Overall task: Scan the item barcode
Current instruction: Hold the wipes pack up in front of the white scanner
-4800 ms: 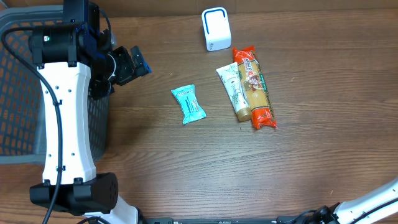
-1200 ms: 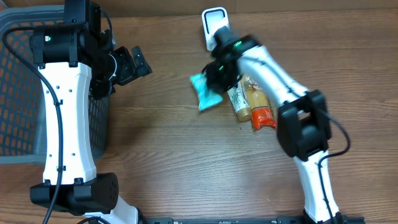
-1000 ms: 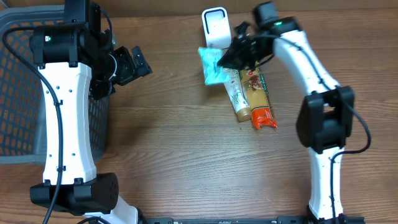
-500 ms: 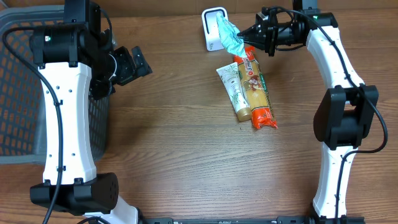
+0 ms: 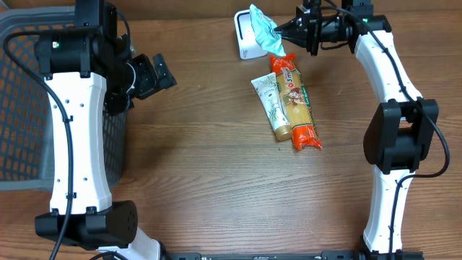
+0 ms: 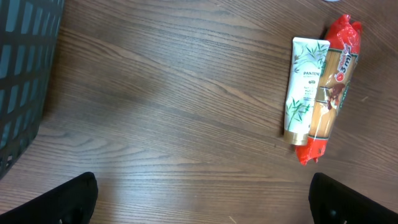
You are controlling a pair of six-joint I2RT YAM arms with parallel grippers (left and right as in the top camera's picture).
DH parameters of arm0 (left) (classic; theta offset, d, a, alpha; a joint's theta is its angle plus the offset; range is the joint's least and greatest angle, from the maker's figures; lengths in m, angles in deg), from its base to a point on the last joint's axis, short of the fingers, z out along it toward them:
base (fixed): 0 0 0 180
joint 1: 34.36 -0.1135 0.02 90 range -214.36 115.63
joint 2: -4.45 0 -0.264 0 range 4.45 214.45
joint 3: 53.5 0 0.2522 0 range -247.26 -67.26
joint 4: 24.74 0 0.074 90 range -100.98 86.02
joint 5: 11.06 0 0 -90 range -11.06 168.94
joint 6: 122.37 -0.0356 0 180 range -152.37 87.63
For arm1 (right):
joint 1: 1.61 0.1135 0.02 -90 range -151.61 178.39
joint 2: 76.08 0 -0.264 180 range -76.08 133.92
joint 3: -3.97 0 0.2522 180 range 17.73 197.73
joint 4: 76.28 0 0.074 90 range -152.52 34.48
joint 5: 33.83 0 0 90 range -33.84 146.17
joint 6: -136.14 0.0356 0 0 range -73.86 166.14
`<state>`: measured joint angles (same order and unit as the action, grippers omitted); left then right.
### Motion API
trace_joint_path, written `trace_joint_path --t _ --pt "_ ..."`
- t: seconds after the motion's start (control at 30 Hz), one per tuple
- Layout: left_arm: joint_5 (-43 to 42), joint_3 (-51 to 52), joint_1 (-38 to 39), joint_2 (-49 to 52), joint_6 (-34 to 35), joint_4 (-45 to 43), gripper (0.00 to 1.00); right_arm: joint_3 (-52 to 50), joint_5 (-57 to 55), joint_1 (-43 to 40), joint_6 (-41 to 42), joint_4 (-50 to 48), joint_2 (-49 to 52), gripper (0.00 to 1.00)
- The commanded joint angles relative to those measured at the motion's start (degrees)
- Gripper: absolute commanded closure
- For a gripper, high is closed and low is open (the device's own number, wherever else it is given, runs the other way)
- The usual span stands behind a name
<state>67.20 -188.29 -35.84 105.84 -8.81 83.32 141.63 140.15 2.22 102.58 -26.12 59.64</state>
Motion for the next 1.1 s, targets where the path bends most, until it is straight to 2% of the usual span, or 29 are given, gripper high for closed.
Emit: trace_joint_path --t 0.0,0.1,0.2,0.3,0.57,1.07 --pt "0.3 0.1 0.4 -0.2 -1.1 0.0 0.00 1.4 -5.3 0.4 0.3 -3.7 -0.3 0.96" --pt "0.3 0.1 0.4 -0.2 -1.1 -0.1 0.00 1.4 -12.7 1.0 -7.2 -9.2 -0.3 0.96" --pt "0.3 0.1 0.4 -0.2 -1.1 -0.1 0.00 1.3 -21.2 1.5 -9.2 -10.9 -0.2 0.96" --pt "0.3 0.1 0.4 -0.2 -1.1 -0.1 0.00 1.3 -36.4 2.5 -13.5 -11.1 -0.2 0.96" --pt "0.3 0.1 0.4 -0.2 -1.1 -0.1 0.00 1.0 -60.8 6.3 -13.4 -11.3 -0.1 0.96" --pt "0.3 0.1 0.4 -0.2 -1.1 -0.1 0.00 0.9 -65.5 12.1 -13.0 -13.1 4.6 0.96"
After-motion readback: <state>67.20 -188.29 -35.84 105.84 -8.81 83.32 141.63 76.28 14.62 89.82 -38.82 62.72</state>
